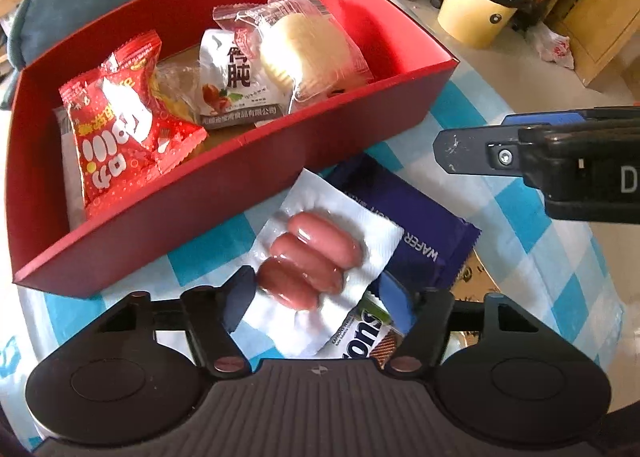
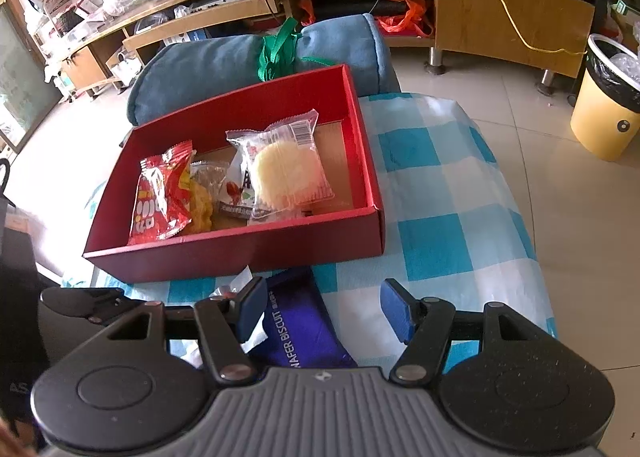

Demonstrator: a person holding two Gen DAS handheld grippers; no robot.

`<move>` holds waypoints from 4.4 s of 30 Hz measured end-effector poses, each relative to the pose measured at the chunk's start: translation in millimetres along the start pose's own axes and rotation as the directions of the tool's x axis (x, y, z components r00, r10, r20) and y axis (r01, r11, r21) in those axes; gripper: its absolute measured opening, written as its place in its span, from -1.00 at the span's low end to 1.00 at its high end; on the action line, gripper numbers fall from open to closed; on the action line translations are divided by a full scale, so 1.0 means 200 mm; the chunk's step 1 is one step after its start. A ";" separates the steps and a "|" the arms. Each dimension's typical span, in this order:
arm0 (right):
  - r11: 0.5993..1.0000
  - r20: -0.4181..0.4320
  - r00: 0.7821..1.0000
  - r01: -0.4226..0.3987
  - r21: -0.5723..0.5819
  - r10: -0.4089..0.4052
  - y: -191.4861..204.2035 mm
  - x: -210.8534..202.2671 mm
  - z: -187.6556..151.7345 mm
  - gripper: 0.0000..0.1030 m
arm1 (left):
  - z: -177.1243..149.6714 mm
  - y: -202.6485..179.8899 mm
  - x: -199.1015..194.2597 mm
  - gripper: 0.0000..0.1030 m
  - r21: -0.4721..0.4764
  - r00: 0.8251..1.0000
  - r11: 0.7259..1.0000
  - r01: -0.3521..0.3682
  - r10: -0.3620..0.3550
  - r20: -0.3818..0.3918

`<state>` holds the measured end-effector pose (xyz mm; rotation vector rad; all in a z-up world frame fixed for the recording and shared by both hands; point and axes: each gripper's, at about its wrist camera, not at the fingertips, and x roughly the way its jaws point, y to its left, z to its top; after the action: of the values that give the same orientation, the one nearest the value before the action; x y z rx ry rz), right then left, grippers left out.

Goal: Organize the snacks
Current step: 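Lower the left tool over the sausage pack while the right tool approaches the blue wafer packet, then close the left gripper on the sausage pack while the right gripper grasps the wafer packet, then lift the sausage pack and wafer packet toward the red box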

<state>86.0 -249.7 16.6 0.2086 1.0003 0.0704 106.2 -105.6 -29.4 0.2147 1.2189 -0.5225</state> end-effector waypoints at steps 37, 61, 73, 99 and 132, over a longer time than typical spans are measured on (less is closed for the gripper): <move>0.998 -0.081 0.997 0.012 -0.054 -0.017 0.03 0.13 -0.03 0.17 | -0.10 0.15 -0.07 0.48 -0.179 0.998 0.982 -0.066 0.063 -0.023; 0.971 -0.186 0.982 -0.037 -0.237 -0.008 0.19 0.40 -0.07 0.57 | -0.12 0.18 -0.04 0.57 -0.127 0.995 0.988 -0.089 0.083 -0.052; 0.959 -0.149 0.986 0.028 -0.283 -0.072 0.21 0.42 -0.11 0.65 | -0.14 0.17 0.02 0.79 -0.124 0.988 0.981 -0.149 0.142 -0.062; 0.978 -0.047 0.998 0.023 -0.207 -0.034 0.13 0.18 -0.08 0.13 | -0.05 0.22 -0.07 0.45 -0.187 0.992 0.975 -0.122 0.119 -0.030; 0.990 0.104 0.994 0.001 -0.140 0.013 0.17 -0.11 -0.04 0.13 | -0.02 0.16 -0.37 0.45 -0.177 0.987 0.983 -0.053 0.078 0.141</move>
<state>68.7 -218.8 38.8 0.0856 0.8864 0.1335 101.5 -57.0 34.1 0.0670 1.1027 -0.3661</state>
